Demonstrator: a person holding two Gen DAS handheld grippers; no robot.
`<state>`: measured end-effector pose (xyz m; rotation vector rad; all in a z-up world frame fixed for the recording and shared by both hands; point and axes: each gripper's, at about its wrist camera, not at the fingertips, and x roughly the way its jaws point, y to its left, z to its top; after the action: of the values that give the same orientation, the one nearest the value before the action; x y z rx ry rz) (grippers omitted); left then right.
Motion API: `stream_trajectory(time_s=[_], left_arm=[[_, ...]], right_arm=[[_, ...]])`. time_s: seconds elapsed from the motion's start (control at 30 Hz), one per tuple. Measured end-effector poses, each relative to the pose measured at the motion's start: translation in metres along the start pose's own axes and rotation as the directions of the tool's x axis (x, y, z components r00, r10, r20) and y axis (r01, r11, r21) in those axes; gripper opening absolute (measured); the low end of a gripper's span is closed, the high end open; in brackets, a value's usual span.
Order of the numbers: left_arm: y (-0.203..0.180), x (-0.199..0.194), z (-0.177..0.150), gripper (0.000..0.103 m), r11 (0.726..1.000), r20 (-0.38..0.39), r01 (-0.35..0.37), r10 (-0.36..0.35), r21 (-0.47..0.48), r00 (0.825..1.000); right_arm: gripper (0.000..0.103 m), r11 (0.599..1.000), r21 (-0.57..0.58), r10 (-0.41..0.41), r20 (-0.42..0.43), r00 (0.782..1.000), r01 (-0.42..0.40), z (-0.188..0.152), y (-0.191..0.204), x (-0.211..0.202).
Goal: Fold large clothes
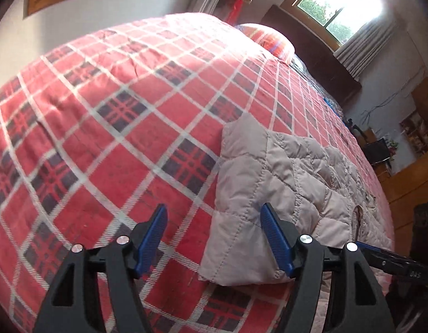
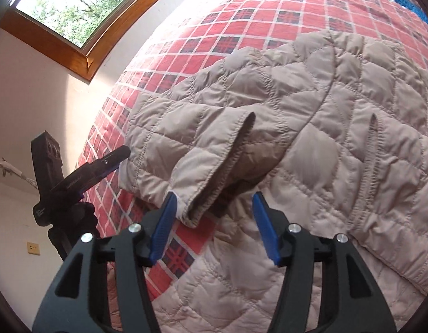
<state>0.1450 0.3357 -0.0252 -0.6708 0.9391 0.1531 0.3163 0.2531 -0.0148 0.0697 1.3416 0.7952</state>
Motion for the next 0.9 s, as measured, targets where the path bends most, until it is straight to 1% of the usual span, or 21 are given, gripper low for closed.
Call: stream_trajectory(time_s=[0.03, 0.07, 0.1, 0.13, 0.17, 0.2, 0.27, 0.33, 0.43, 0.67, 0.8, 0.9], left_arm=[[-0.001, 0.002, -0.001, 0.069, 1.000, -0.010, 0.011, -0.011, 0.004, 1.000], [-0.002, 0.003, -0.003, 0.068, 1.000, -0.015, 0.017, -0.017, 0.005, 1.000], [-0.004, 0.004, -0.005, 0.064, 1.000, -0.019, 0.021, -0.021, 0.006, 1.000], [-0.006, 0.006, -0.006, 0.053, 1.000, -0.028, 0.029, -0.028, 0.011, 0.999], [-0.009, 0.008, -0.007, 0.045, 0.999, -0.038, 0.037, -0.036, 0.014, 0.999], [-0.010, 0.009, -0.009, 0.037, 0.999, -0.043, 0.035, -0.034, 0.017, 0.999], [-0.014, 0.010, -0.011, 0.032, 0.999, -0.032, 0.023, -0.022, 0.034, 0.999], [-0.018, 0.009, -0.013, 0.023, 0.999, -0.028, 0.029, -0.028, 0.044, 0.999], [-0.026, 0.006, -0.012, 0.018, 0.997, -0.013, 0.031, -0.030, 0.067, 0.999], [-0.048, -0.003, -0.014, 0.014, 0.993, 0.007, 0.051, -0.052, 0.107, 0.999], [-0.067, -0.008, -0.014, 0.013, 0.989, 0.012, 0.072, -0.075, 0.131, 0.997], [-0.090, -0.012, -0.013, 0.012, 0.982, 0.014, 0.096, -0.100, 0.162, 0.995]], right_arm=[[0.055, 1.000, 0.005, 0.008, -0.008, 1.000, -0.008, 0.002, 0.001, 0.006], [0.050, 1.000, 0.010, 0.016, -0.014, 1.000, -0.016, 0.002, 0.000, 0.012], [0.040, 1.000, 0.014, 0.026, -0.023, 0.999, -0.026, 0.002, -0.002, 0.016], [0.034, 0.999, 0.016, 0.039, -0.035, 0.999, -0.038, 0.003, -0.003, 0.022], [0.021, 0.999, 0.018, 0.048, -0.043, 0.998, -0.047, 0.002, -0.004, 0.027], [0.012, 0.999, 0.015, 0.042, -0.047, 0.998, -0.041, 0.002, -0.004, 0.031], [0.011, 1.000, 0.010, 0.026, -0.051, 0.998, -0.025, -0.003, -0.007, 0.036], [0.011, 0.999, 0.020, 0.032, -0.052, 0.998, -0.031, -0.006, -0.012, 0.040], [0.009, 0.998, 0.030, 0.053, -0.045, 0.998, -0.051, -0.006, -0.015, 0.038], [0.006, 0.999, 0.007, 0.046, -0.004, 0.999, -0.046, -0.008, -0.017, 0.011], [0.005, 0.999, 0.007, 0.042, 0.031, 0.999, -0.042, -0.011, -0.025, -0.012], [0.005, 1.000, 0.003, 0.027, 0.065, 0.997, -0.028, -0.014, -0.033, -0.034]])
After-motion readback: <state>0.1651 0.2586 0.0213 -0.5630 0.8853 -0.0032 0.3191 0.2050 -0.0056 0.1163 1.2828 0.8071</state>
